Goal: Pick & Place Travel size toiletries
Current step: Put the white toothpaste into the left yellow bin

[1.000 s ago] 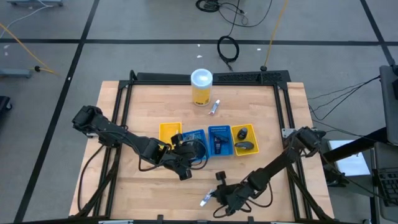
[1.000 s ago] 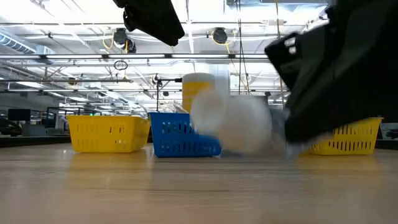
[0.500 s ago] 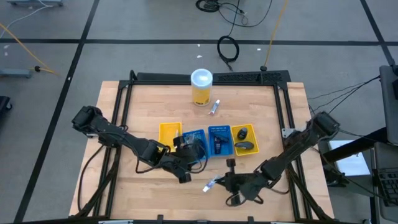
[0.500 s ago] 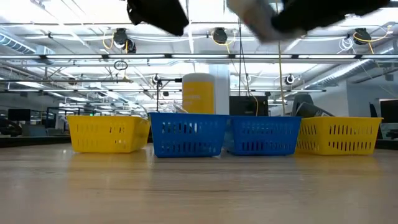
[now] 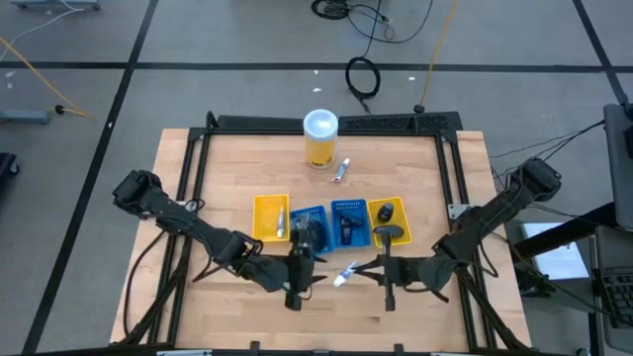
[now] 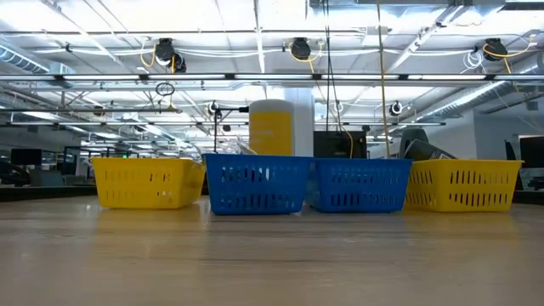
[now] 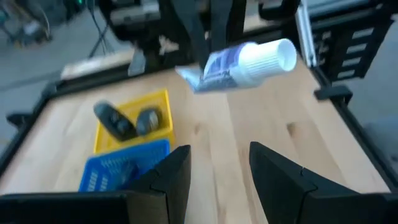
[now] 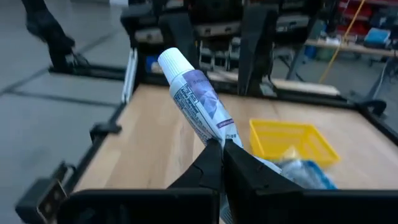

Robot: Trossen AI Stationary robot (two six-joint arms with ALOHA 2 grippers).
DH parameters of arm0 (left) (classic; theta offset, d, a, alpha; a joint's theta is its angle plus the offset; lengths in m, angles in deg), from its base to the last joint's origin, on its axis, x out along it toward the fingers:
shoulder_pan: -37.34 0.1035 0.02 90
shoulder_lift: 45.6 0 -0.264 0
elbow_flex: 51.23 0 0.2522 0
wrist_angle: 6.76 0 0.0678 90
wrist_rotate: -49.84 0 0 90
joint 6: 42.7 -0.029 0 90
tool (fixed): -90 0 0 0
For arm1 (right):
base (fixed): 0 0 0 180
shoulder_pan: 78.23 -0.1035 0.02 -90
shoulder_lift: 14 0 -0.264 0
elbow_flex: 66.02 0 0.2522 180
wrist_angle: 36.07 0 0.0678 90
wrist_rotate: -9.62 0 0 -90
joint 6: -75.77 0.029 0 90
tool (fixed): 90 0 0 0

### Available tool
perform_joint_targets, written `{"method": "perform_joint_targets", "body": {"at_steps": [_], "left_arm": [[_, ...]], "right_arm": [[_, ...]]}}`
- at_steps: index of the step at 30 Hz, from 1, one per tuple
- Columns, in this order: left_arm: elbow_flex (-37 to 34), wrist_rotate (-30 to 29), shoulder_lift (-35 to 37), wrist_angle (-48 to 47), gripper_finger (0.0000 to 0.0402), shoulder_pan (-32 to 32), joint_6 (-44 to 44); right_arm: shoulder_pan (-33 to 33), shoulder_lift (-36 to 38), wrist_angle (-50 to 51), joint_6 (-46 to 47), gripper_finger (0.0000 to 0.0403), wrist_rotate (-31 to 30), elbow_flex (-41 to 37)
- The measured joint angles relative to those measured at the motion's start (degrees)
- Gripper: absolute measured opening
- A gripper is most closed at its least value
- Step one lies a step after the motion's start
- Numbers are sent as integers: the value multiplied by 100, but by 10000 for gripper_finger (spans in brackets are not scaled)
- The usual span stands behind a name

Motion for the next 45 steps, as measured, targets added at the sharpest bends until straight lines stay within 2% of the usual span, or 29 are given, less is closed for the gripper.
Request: {"method": "perform_joint_targets", "body": {"at_steps": [5, 13, 35, 38, 45], "left_arm": [[0, -2, 1, 610, 161, 24, -564], [0, -8, -1, 1173, 161, 56, -1115], [0, 22, -1, 1412, 157, 38, -1510], [0, 22, -1, 1405, 132, 38, -1510], [0, -11, 10, 1450, 20, 38, -1560]], "right_arm": [[3, 63, -642, -337, 0, 13, -162], [104, 64, -697, -407, 0, 13, -165], [407, 64, -842, -359, 0, 179, -165], [405, 64, -838, -358, 0, 179, -165], [399, 60, -777, -317, 0, 221, -173]]}}
